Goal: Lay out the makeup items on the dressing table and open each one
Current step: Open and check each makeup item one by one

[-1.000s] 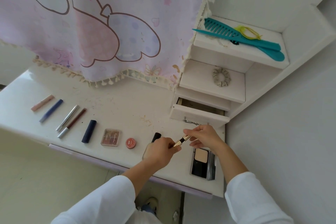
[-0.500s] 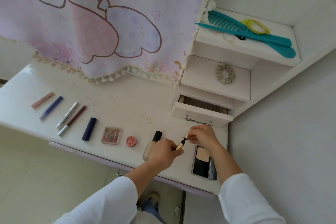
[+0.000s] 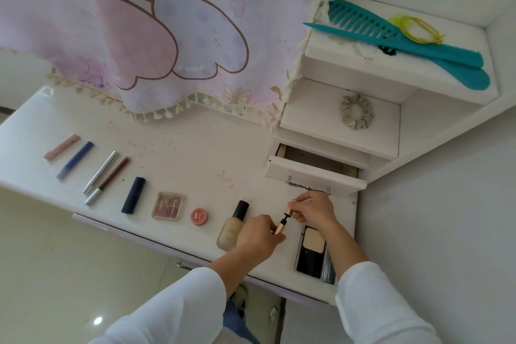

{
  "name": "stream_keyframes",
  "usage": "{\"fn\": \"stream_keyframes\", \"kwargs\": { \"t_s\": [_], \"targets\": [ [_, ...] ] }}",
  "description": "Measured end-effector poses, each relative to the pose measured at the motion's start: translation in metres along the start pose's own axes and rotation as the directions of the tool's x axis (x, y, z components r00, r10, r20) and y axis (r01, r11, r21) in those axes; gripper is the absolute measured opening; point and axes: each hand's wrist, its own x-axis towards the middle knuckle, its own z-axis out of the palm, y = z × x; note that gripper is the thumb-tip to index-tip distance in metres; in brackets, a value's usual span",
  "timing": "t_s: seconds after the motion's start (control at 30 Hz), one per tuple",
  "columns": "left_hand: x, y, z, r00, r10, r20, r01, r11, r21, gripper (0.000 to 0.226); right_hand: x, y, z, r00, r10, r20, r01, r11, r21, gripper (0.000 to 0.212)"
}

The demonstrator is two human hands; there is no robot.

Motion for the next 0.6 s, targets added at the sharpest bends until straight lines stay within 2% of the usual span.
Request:
{"fn": "stream_keyframes", "kwargs": {
  "t_s": [0.3, 0.6],
  "targets": [
    [0.007, 0.004, 0.011, 0.999, -0.04, 0.004, 0.04, 0.998, 0.047, 0.025, 0.008, 0.009, 0.009, 0.996, -0.044, -0.072, 0.034, 0.99, -0.135, 0.013],
    [0.006, 0.002, 0.017, 0.999, -0.037, -0.019, 0.039, 0.994, 0.099, 0.03, 0.007, 0.014, 0.013, 0.995, -0.052, -0.089, 0.039, 0.988, -0.15, 0.019]
  ]
}}
